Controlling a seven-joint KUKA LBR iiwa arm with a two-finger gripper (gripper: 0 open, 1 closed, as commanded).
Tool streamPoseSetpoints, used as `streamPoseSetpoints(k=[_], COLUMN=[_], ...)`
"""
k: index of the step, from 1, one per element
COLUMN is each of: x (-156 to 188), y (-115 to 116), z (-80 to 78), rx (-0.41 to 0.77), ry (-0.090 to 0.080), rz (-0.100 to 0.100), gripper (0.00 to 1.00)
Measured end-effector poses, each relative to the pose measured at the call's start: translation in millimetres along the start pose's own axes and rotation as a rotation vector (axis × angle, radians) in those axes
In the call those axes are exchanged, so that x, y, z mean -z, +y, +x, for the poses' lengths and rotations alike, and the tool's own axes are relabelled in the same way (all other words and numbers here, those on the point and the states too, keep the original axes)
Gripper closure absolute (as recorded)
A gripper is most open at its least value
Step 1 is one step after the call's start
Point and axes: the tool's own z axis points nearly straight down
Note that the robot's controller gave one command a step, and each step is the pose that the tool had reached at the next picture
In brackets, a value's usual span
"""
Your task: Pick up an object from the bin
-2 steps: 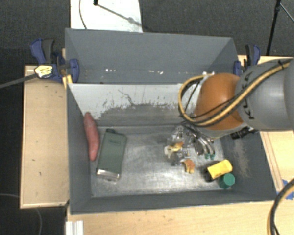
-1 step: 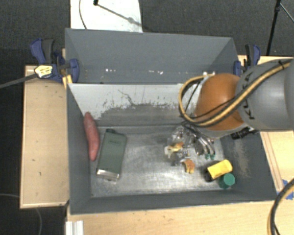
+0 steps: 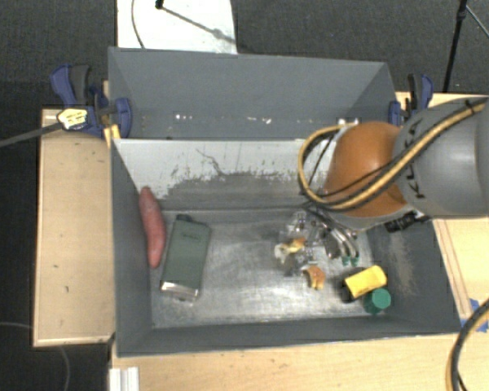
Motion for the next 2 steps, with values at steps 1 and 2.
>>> streamPoseSetpoints(k=[1, 2], x=[18.5, 33.4], y=[-0.3, -0.4], z=[3.1, 0.2], rx=[0.0, 0.0], ry=[0.014, 0.005], rz=[0.001, 0.002], gripper=[1.0, 1.0])
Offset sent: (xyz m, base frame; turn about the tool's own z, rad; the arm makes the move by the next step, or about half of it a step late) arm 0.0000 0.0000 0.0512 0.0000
